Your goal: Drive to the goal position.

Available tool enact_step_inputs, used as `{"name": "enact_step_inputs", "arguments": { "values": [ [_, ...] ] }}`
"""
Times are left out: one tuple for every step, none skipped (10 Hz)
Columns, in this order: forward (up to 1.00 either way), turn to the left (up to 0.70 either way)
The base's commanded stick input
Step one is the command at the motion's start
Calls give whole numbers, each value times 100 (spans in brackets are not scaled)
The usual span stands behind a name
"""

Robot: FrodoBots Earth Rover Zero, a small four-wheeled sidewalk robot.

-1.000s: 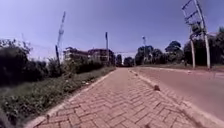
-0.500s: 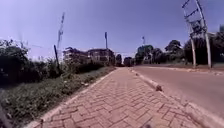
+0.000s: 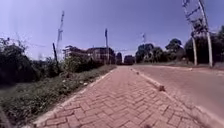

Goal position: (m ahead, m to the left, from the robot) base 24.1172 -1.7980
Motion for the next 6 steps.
{"name": "enact_step_inputs", "arguments": {
  "values": [
    [30, 0],
    [30, 0],
    [30, 0],
    [30, 0],
    [30, 0],
    [30, 0]
  ]
}}
